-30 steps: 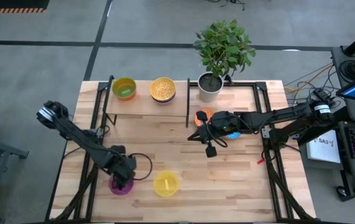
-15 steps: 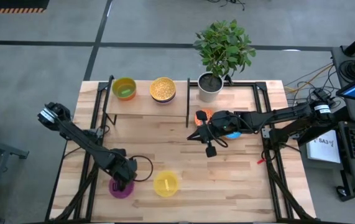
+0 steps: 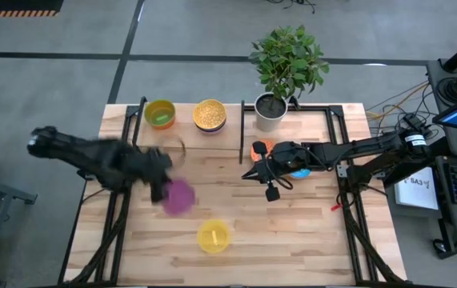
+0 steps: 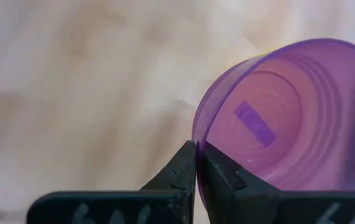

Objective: Place and stack bowls onto a shelf
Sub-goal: Stack the purple bowl on the green bowl on the shelf, then stack the orange bowl on the yellow bowl on the shelf

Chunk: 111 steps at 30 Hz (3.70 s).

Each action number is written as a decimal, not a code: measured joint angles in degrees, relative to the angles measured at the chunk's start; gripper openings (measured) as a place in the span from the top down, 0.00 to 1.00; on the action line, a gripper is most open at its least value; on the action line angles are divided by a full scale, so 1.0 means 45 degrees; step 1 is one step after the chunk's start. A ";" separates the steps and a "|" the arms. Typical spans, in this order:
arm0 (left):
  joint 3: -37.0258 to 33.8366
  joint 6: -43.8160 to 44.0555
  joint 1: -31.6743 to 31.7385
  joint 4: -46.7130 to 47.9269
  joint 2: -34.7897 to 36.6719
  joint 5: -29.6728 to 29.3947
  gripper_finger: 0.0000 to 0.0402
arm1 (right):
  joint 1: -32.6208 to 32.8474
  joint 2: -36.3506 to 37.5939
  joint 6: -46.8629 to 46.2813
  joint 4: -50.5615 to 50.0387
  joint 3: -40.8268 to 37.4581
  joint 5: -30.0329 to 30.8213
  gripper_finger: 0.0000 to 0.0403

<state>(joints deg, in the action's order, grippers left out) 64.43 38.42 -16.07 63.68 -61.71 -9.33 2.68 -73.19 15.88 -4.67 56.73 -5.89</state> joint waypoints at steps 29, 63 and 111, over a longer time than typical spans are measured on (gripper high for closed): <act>0.5249 -0.7154 1.7711 0.2969 -0.1763 0.3853 1.00 | -0.0121 0.0005 -0.0200 -0.0195 0.0000 -0.0007 0.98; 0.5249 -0.5081 1.6770 0.3401 -0.3493 0.0978 0.89 | -0.0126 0.0005 -0.0441 -0.0227 0.0000 -0.0010 0.98; 0.2281 -0.6709 1.4062 -0.0768 0.0143 0.1911 1.00 | -0.0131 0.0010 -0.0398 -0.0140 0.0000 -0.0006 0.98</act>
<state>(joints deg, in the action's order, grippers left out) 74.69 8.23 47.21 60.22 -61.06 -0.73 2.09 -73.14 14.09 -5.30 56.73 -5.92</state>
